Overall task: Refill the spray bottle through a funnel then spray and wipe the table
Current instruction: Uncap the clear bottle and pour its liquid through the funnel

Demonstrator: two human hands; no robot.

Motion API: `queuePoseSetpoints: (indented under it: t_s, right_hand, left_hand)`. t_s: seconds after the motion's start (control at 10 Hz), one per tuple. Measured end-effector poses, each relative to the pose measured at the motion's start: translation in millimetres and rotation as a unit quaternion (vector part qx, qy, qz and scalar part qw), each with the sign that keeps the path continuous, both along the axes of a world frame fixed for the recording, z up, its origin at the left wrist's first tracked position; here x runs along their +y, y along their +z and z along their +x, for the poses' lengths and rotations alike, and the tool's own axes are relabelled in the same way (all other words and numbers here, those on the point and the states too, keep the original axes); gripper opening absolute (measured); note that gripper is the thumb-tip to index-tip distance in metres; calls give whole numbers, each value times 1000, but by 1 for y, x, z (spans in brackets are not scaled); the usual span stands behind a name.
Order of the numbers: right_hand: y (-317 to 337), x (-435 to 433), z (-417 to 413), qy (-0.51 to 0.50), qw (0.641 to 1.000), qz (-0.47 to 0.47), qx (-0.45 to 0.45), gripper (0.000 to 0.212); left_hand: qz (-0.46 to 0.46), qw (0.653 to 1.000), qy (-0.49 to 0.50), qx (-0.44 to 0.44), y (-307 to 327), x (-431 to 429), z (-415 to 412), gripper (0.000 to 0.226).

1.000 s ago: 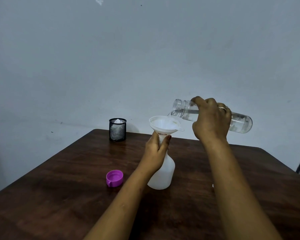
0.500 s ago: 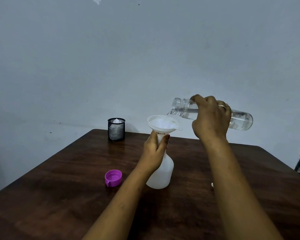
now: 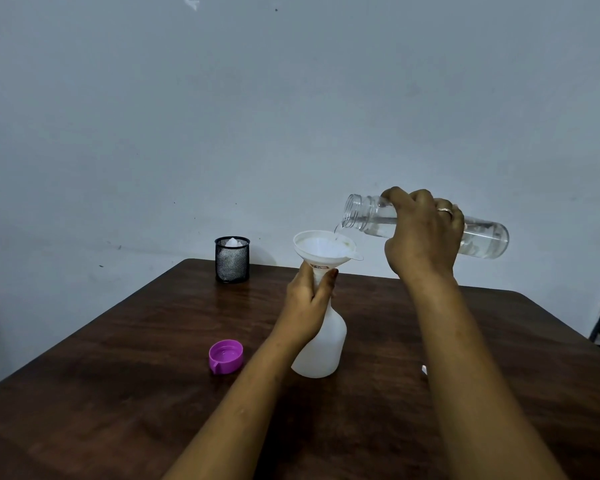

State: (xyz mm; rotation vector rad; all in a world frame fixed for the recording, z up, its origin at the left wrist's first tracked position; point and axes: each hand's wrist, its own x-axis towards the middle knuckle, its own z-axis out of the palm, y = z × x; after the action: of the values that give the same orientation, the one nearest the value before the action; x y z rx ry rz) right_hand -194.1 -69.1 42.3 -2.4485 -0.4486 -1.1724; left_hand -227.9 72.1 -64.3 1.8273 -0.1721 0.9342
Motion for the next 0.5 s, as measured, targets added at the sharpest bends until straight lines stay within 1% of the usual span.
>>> queuePoseSetpoints:
  t_s: [0.5]
  right_hand:
    - [0, 0, 0, 0, 1000, 0, -7, 64]
  left_hand:
    - [9, 1000, 12, -4, 0, -1, 1, 8]
